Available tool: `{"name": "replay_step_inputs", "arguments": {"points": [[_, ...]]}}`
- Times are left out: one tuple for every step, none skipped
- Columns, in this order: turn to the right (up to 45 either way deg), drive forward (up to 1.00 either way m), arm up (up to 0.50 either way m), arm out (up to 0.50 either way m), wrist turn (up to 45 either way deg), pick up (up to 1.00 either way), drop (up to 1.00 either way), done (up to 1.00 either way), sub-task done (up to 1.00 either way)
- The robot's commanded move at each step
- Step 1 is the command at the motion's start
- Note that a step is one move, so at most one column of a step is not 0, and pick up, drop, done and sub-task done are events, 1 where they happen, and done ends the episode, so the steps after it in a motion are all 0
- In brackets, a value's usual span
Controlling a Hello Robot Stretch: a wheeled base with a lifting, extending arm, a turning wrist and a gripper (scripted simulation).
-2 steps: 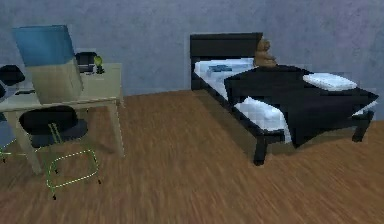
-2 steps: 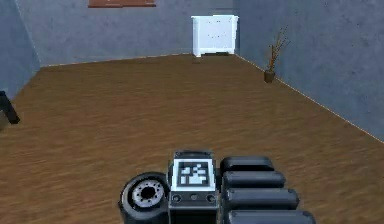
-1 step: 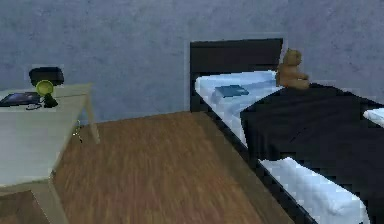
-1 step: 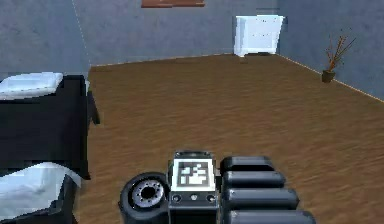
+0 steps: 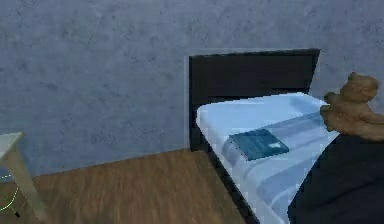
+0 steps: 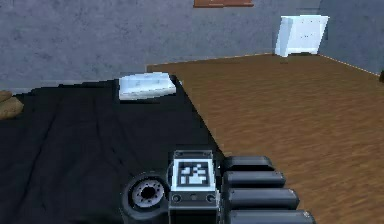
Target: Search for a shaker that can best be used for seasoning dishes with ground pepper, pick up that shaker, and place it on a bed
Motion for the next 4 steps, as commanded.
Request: {"name": "replay_step_inputs", "arguments": {"points": [[0.0,0.7,0.0,0.0,0.0,0.0,0.0,0.0,0.0],[-45.0,0.0,0.0,0.0,0.0,0.0,0.0,0.0,0.0],[-45.0,0.0,0.0,0.0,0.0,0.0,0.0,0.0,0.0],[-27.0,0.0,0.0,0.0,0.0,0.0,0.0,0.0,0.0]]}}
